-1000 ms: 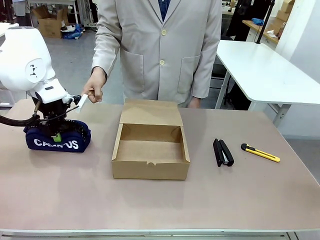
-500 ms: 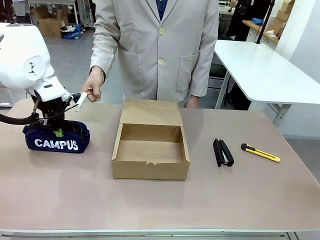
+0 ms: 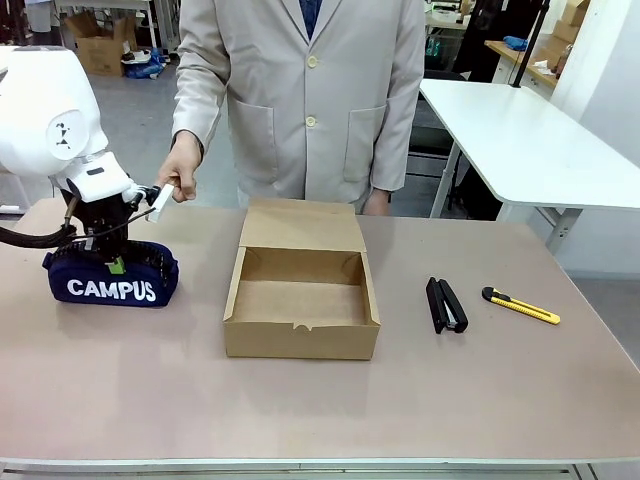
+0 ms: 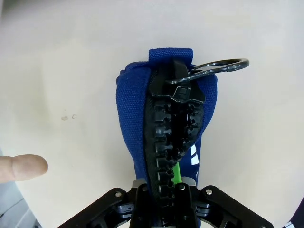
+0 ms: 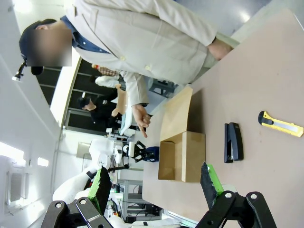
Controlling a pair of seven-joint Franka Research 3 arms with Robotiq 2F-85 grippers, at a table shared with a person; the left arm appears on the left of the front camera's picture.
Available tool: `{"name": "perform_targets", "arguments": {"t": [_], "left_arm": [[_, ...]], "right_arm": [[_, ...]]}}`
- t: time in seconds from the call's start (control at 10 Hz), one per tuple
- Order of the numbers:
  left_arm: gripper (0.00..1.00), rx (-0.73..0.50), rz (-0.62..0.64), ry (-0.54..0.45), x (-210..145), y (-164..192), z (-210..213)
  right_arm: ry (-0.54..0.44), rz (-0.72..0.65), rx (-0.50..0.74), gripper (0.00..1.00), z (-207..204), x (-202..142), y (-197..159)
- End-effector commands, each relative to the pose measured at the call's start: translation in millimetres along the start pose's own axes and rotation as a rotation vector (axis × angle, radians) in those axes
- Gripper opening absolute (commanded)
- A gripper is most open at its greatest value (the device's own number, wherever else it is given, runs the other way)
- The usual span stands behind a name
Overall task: Pack the item into the box.
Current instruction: Pick up the item indicated by the person and place it inside the Mailer Box.
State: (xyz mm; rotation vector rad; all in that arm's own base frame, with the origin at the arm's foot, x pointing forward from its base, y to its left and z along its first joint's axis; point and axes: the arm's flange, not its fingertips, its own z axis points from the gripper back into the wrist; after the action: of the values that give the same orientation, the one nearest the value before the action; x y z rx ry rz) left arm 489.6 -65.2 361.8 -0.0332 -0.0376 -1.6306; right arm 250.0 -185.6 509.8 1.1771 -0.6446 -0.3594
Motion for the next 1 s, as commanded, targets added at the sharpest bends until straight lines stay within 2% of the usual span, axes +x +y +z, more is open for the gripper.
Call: {"name": "perform_targets", "arguments": {"t": [0.0, 0.1, 0.2, 0.3, 0.5, 0.6, 0.7, 0.9], "left_arm": [[0.0, -0.026, -0.012, -0.03, -5, -18, 22], [0.01, -0.035, -0.033, -0.09, -3, -41, 46], [0.01, -0.094, -0.004, -0.093, 0, -63, 67], [0.01, -0.066, 0.09, -0.136, 3, -82, 90], [0.01, 0.02, 0.109, -0.24, 9, -118, 131], [0.01, 0.132, 0.144, -0.301, 13, -130, 149], [0.01, -0.036, 0.078, -0.187, 8, -100, 119], [0.01, -0.036, 0.078, -0.187, 8, -100, 119]], "right_arm": [[-0.009, 0.024, 0.019, 1.0, -1, 3, 2], [-0.009, 0.024, 0.019, 1.0, -1, 3, 2], [-0.009, 0.024, 0.019, 1.0, -1, 3, 2], [-0.009, 0.024, 0.019, 1.0, -1, 3, 2], [-0.009, 0.024, 0.019, 1.0, -1, 3, 2], [-0.009, 0.024, 0.019, 1.0, -1, 3, 2], [-0.009, 0.024, 0.019, 1.0, -1, 3, 2], [-0.009, 0.024, 0.019, 1.0, -1, 3, 2]]}}
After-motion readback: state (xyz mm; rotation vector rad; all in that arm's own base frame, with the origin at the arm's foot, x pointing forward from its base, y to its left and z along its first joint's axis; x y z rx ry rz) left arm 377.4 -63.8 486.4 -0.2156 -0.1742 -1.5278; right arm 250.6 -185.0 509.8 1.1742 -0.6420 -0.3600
